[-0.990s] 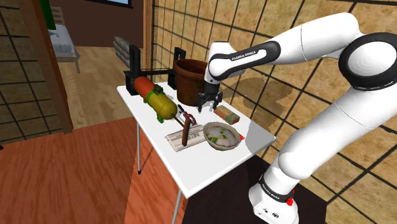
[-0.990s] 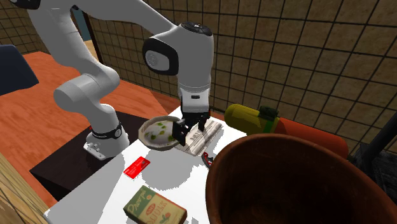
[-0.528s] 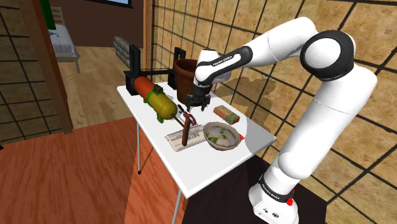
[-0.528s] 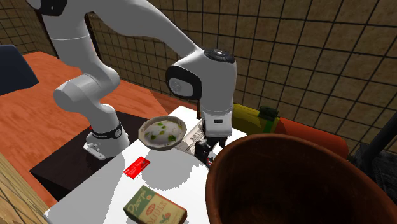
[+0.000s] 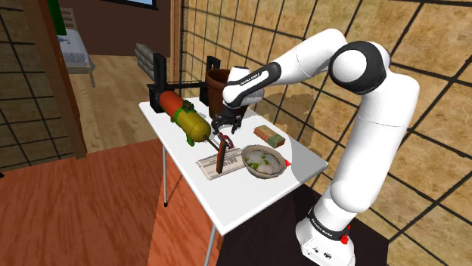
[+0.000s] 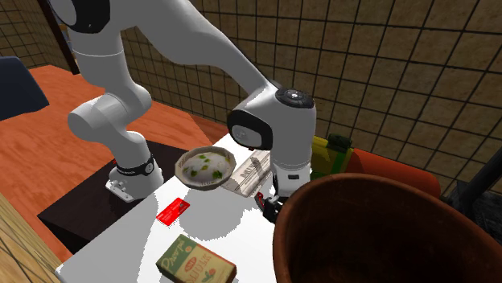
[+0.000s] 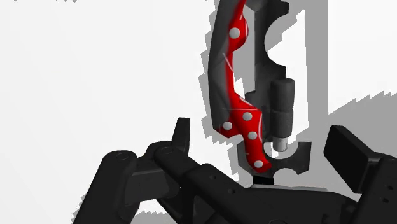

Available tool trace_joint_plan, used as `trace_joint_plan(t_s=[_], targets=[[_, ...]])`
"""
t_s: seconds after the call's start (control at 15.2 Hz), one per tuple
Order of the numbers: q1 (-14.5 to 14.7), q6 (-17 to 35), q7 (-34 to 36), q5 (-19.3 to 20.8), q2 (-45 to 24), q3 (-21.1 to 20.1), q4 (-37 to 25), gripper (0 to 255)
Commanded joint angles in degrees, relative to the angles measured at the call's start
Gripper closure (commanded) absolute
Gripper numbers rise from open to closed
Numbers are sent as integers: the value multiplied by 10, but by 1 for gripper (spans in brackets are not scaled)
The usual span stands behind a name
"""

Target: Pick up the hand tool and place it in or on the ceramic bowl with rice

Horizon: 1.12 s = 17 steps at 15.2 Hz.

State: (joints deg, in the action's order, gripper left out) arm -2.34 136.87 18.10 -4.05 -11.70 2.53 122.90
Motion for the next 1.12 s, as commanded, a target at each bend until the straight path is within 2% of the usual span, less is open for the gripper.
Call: trace_joint_plan(t_s=[0.0, 0.13, 0.66, 0.73, 1.06], targets=[[0, 12, 0, -1, -11, 0, 2, 0], [0, 29, -2, -3, -25, -1, 5, 0], [0, 29, -2, -3, -25, -1, 5, 0], [0, 29, -2, -3, -25, -1, 5, 255], [0, 27, -2, -3, -26, -1, 2, 255]])
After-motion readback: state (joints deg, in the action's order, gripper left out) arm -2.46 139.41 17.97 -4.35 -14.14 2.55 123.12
